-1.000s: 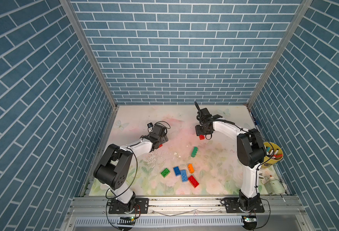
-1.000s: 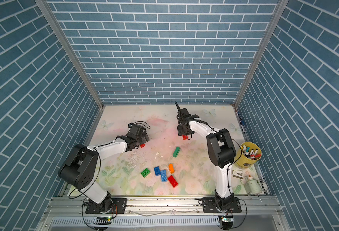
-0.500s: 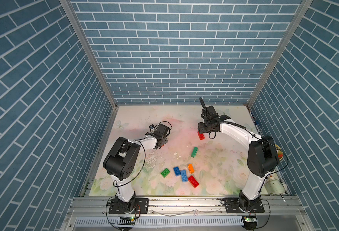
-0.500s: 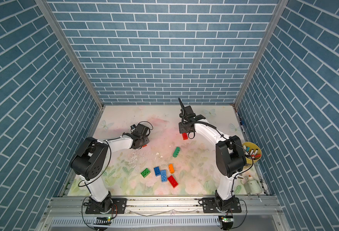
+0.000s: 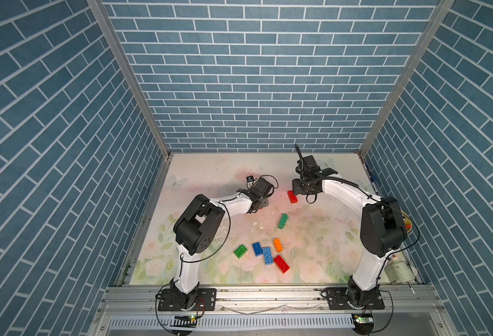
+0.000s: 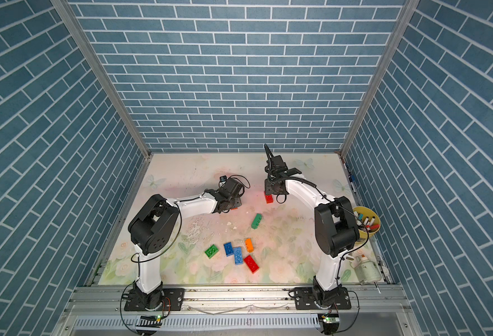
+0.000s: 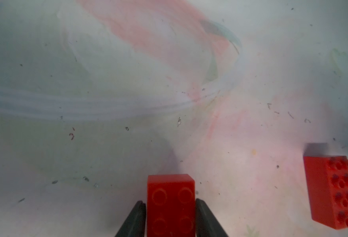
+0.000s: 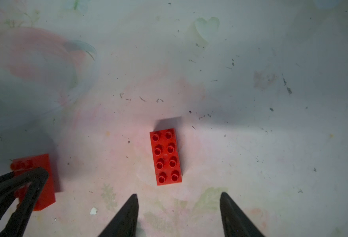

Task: Assemble a rectangle with lego
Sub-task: Place the lego brick at the center of the board, then pick up the lego brick from the center of the board.

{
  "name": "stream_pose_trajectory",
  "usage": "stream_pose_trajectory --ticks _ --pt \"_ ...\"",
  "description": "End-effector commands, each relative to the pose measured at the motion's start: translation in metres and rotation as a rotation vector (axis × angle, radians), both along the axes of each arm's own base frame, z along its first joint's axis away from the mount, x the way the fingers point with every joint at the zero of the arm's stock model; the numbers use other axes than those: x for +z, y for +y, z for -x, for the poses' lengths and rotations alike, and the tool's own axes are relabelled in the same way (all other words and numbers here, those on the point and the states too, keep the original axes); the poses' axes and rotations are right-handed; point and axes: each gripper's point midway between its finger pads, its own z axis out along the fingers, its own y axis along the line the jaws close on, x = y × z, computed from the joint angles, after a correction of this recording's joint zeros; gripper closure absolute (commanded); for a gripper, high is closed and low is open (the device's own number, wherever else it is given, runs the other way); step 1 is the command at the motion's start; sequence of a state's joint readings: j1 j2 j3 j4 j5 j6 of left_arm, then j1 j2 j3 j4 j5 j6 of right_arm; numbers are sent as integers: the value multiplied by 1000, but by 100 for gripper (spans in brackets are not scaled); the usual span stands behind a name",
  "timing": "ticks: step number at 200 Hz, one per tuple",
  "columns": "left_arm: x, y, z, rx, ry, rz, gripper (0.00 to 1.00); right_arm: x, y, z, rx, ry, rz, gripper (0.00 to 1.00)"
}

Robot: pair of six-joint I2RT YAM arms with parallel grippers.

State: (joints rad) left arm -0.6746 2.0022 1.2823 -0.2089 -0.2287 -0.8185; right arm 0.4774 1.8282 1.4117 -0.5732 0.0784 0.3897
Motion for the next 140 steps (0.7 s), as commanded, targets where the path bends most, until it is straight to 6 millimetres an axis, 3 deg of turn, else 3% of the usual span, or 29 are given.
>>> stream_pose_trajectory --ticks 1,36,63,86,109,140 --pt "-4 1 1 -23 22 -27 44 7 -4 13 -35 24 -25 36" --pt "4 3 2 -41 -1 -32 22 12 -1 17 -15 31 -43 36" --pt "39 10 5 -74 -87 -27 17 24 12 31 46 39 -90 36" --pt "77 23 11 -96 -178 -48 13 27 33 57 153 72 -84 36" --pt "109 50 19 -60 -248 -105 9 20 44 89 231 117 -32 36" --pt "121 95 28 33 -267 -86 7 2 49 142 287 199 51 38"
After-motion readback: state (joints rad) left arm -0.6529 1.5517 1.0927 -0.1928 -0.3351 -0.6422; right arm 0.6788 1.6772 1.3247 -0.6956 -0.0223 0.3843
